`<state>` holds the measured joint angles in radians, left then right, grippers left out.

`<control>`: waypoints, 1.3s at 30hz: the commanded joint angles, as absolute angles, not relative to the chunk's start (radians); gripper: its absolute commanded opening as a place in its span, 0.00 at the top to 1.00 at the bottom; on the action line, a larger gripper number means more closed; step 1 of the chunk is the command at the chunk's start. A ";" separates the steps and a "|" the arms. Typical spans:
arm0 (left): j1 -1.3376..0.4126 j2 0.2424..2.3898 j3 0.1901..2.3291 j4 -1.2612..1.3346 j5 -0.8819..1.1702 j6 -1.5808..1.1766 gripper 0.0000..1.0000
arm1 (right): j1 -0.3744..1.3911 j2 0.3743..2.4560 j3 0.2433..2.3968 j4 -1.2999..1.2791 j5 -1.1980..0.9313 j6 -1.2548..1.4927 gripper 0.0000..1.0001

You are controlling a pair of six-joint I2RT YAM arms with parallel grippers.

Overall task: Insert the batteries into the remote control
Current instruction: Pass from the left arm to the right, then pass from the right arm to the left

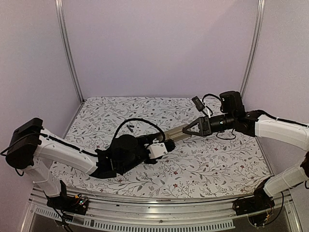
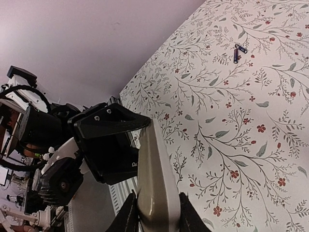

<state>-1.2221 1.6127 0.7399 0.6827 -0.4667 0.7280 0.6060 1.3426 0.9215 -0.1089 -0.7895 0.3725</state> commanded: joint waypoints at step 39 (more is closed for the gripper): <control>-1.048 1.578 0.982 0.156 0.334 0.236 0.32 | 0.658 1.408 1.151 -0.467 -0.979 -0.117 0.96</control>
<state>-1.0657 1.5578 0.9535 0.1989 0.2726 0.2638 0.6437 1.4010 1.1107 -0.4469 -0.9565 -0.0635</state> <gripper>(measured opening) 0.698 0.185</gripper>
